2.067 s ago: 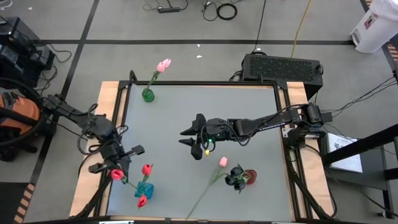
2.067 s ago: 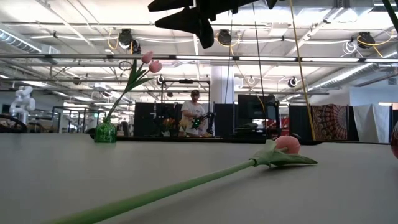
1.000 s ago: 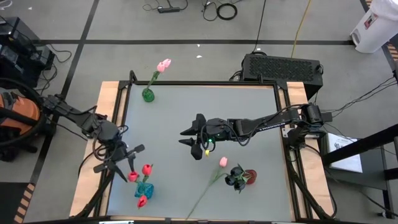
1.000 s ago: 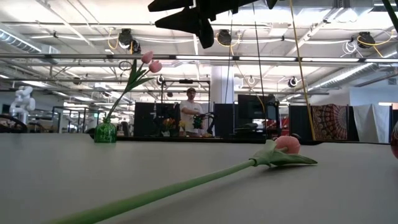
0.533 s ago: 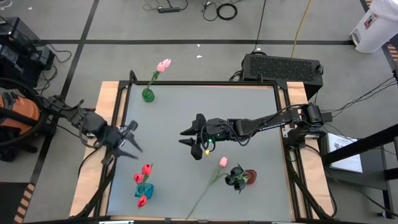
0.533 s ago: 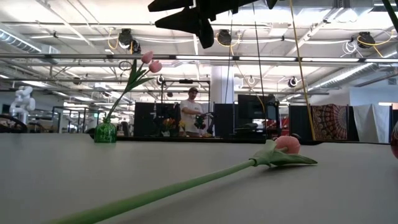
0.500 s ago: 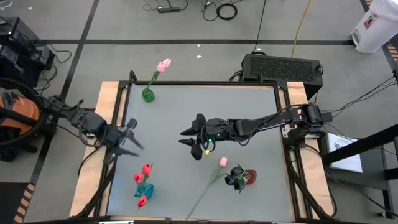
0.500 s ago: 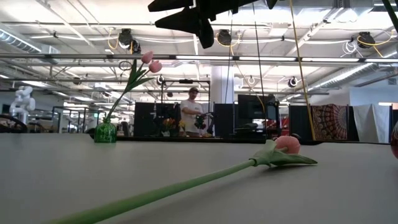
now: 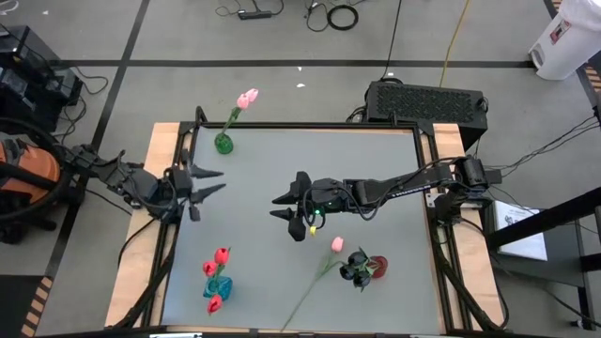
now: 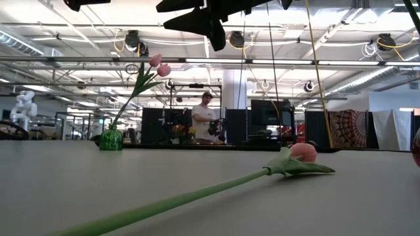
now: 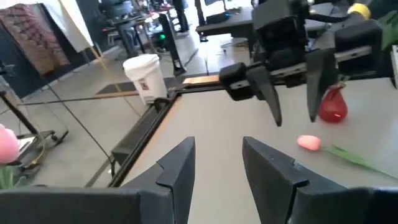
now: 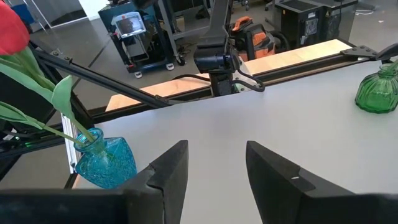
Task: Sort flowers into vase by color
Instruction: Put the pink flower into the green vase
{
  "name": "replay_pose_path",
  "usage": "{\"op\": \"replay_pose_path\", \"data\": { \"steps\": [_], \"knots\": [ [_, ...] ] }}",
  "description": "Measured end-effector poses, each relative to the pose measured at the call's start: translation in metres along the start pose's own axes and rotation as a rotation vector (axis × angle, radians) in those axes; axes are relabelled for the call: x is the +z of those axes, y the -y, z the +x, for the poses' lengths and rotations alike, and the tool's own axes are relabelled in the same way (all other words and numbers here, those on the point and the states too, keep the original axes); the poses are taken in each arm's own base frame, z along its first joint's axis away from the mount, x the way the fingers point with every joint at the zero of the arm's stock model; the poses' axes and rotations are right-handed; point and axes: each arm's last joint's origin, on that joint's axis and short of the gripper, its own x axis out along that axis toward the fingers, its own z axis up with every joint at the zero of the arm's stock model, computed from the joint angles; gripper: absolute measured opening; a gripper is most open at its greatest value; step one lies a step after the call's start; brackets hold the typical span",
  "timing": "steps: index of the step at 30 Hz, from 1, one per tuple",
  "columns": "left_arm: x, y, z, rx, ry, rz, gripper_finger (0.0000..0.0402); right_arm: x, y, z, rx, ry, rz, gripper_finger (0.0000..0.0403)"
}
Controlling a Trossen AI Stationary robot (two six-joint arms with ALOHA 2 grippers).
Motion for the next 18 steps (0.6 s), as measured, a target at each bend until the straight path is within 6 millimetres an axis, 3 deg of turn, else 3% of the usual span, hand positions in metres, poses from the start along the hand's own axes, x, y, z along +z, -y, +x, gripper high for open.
{"op": "replay_pose_path", "data": {
  "steps": [8,18],
  "knots": [
    [0.001,-0.002,0.01,0.063,-0.014,-0.016,0.0141,0.0,0.0,0.0,-0.001,0.0,0.0,0.0153],
    [0.005,0.001,0.051,0.045,-0.035,0.009,0.0141,0.0,0.0,0.0,0.0,0.0,0.0,0.0153]
  ]
}}
